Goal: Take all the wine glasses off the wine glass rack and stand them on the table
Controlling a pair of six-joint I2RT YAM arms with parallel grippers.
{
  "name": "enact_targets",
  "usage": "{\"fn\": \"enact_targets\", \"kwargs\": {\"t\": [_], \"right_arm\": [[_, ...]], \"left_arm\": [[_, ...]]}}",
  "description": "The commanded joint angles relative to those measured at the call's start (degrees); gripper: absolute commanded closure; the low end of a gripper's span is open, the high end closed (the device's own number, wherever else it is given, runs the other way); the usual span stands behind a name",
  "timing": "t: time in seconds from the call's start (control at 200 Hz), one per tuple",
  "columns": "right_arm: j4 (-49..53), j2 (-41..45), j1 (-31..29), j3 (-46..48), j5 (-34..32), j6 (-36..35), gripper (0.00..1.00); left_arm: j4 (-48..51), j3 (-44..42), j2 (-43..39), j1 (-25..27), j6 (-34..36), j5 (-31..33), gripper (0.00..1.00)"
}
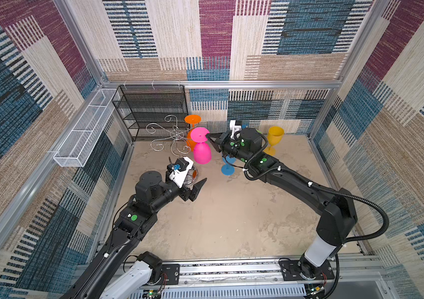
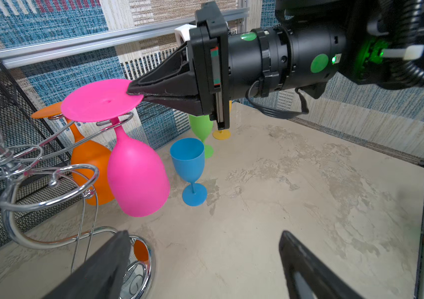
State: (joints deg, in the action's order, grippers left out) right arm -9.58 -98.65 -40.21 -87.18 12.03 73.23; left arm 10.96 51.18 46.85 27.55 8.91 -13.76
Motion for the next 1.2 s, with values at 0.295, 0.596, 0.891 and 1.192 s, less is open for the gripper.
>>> {"fn": "enact_targets", "kwargs": {"t": [0.295,0.596,0.891,1.192], "right_arm": [[-0.28,-3.53,-1.97,-4.14,0.69,-1.0,1.0],[2.44,-7.3,-1.85,-11.68,-1.46,-1.82,1.0],[3.08,-10.42,-0.5,-15.74,-1.48,-0.2,1.0],[0.81,-6.76,2.12,-10.75,-4.13,1.6,1.0]], "left_arm": [[-2.04,0.2,-0.73,0.0,0.32,-0.39,0.07],[-1.86,0.18,-1.03,0.35,0.43,-0.17,0.07],[-1.78,0.17,-1.28,0.73,0.68,0.18,0.07],[-1.74,0.15,-1.24,1.01,0.86,0.31,0.07]]}}
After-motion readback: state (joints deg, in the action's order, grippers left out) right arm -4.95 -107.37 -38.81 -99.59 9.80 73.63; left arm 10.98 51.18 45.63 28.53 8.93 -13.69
